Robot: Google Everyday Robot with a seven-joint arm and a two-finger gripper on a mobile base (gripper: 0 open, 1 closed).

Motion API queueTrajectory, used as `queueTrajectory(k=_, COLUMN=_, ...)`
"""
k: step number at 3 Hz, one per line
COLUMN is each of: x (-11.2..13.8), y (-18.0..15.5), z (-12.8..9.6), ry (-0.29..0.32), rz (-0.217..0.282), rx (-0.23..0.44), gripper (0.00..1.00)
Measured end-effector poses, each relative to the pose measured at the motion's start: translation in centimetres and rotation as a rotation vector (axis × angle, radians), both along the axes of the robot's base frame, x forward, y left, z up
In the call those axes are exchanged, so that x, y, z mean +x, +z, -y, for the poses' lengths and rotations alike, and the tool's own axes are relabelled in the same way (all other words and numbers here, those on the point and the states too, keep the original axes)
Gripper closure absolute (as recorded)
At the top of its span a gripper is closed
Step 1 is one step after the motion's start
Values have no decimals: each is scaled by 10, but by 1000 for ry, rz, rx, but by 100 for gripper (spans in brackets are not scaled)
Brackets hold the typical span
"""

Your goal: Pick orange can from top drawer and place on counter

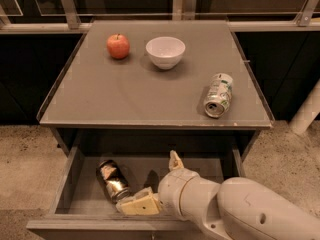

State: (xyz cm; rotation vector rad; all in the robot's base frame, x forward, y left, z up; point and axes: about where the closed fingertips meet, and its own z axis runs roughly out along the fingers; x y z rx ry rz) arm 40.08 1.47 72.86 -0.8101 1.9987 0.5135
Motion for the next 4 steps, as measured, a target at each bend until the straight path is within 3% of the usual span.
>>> queueTrajectory(k=1, x=22, y=-28, z=-49, ry=65, rz=-38, rx=16, gripper=0)
queueTrajectory(k=2, x=22, y=-29, z=-52, ry=70, rz=-39, rx=15, gripper=0)
queueTrajectory(k=3, x=25, y=-30, z=-46, ry=25, rz=-40, rx=19, gripper=0)
queueTrajectory(k=4, x=36, y=-36, z=-57, ry=27, rz=-48, rx=44, gripper=0)
